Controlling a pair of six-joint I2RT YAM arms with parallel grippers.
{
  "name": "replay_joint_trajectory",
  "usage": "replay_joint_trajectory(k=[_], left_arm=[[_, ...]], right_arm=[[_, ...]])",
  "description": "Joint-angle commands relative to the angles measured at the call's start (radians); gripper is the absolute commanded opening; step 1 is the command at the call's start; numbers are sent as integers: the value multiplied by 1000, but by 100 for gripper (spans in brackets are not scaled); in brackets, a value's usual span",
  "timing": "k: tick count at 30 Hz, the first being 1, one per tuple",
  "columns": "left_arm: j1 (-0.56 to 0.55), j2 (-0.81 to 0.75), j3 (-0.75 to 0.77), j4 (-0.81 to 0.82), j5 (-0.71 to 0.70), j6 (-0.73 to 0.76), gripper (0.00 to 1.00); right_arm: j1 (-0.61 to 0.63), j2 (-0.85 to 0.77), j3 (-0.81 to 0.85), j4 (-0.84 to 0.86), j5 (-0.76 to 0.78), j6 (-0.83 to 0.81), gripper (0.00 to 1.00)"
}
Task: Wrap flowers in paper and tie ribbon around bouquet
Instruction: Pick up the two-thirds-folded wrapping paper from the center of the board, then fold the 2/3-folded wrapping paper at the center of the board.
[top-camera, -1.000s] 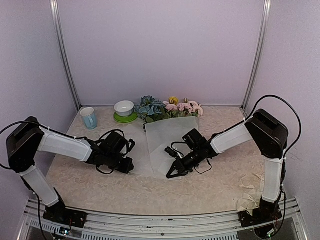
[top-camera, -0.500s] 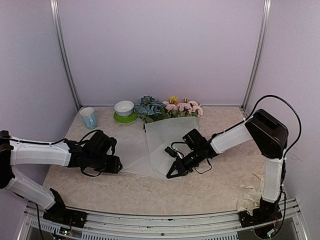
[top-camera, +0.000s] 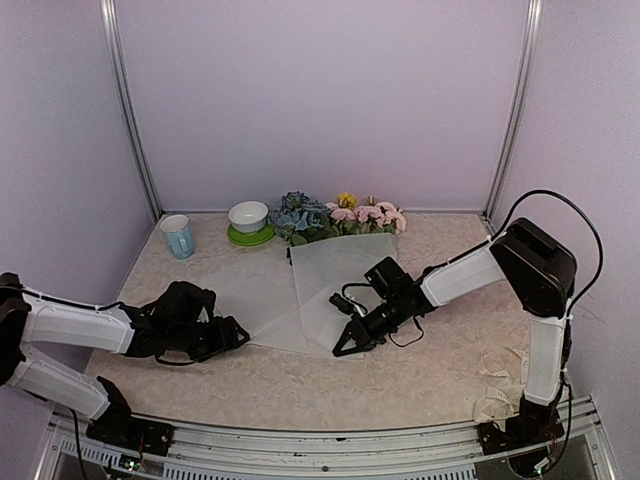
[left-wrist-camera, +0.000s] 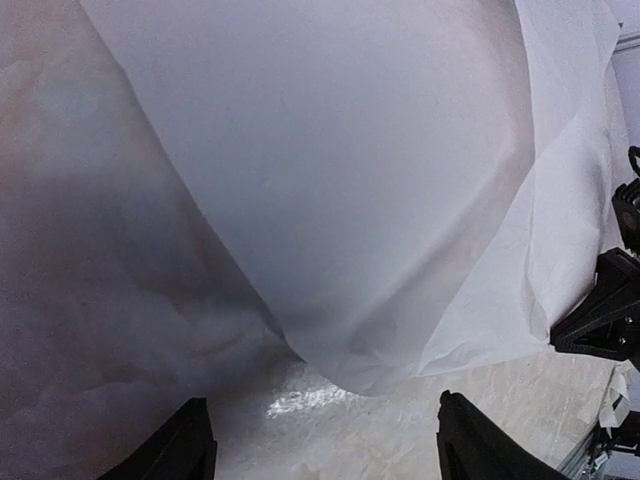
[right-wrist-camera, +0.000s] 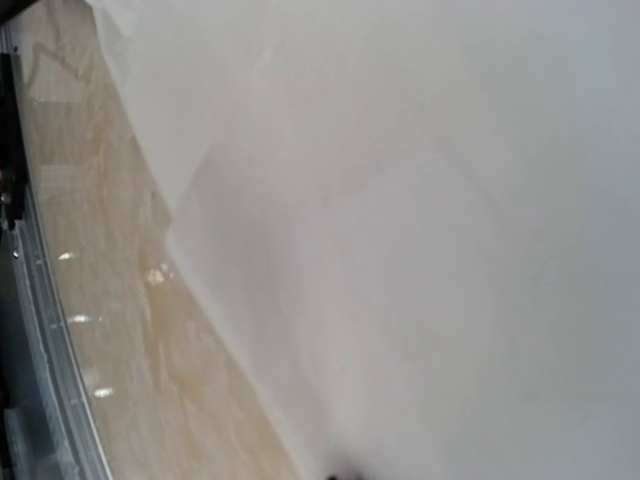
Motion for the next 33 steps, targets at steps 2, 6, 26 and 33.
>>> replay_joint_trajectory(k=[2, 6, 26, 33], left_arm=[[33, 116, -52, 266, 151, -59, 74], [36, 192, -18, 286, 132, -26, 72], [-35, 140, 101, 209, -17, 183, 0], [-117, 176, 233, 27, -156, 267, 0]], right_arm=[[1, 41, 17, -70, 89, -18, 0], [3, 38, 16, -68, 88, -15, 0], [7, 52, 39, -68, 66, -10, 0], [6, 47, 180, -111, -90, -46, 0]])
